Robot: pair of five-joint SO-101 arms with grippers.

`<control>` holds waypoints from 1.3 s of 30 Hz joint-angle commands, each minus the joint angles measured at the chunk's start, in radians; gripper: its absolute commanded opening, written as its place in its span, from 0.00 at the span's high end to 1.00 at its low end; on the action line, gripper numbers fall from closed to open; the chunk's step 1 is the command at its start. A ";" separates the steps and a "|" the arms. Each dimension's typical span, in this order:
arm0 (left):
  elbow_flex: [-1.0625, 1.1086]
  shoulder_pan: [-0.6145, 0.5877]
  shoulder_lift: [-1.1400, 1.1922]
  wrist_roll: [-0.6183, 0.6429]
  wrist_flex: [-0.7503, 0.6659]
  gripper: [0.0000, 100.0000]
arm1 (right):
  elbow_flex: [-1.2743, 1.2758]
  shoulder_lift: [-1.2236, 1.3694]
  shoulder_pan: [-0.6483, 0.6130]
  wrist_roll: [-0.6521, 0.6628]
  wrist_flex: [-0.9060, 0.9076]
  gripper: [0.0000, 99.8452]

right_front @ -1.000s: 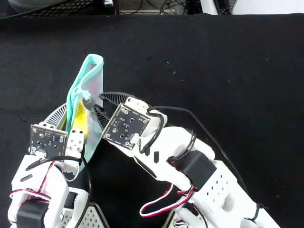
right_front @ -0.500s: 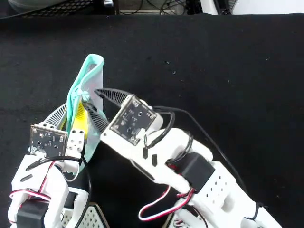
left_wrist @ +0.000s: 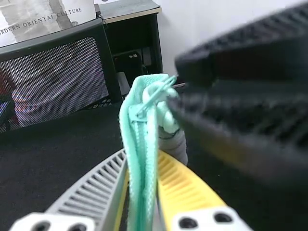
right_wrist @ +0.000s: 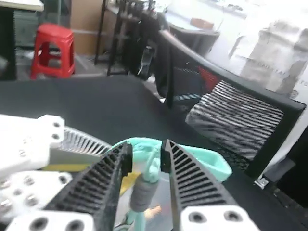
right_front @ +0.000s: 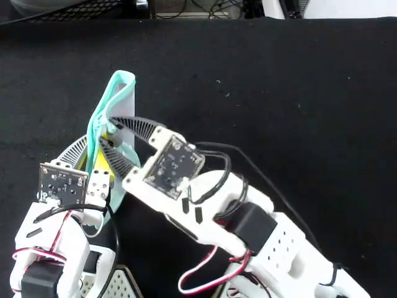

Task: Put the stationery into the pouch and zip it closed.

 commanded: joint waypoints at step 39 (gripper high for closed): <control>-0.001 -0.004 -0.003 -0.008 -0.012 0.97 | -0.024 0.176 0.109 -0.002 -0.147 0.94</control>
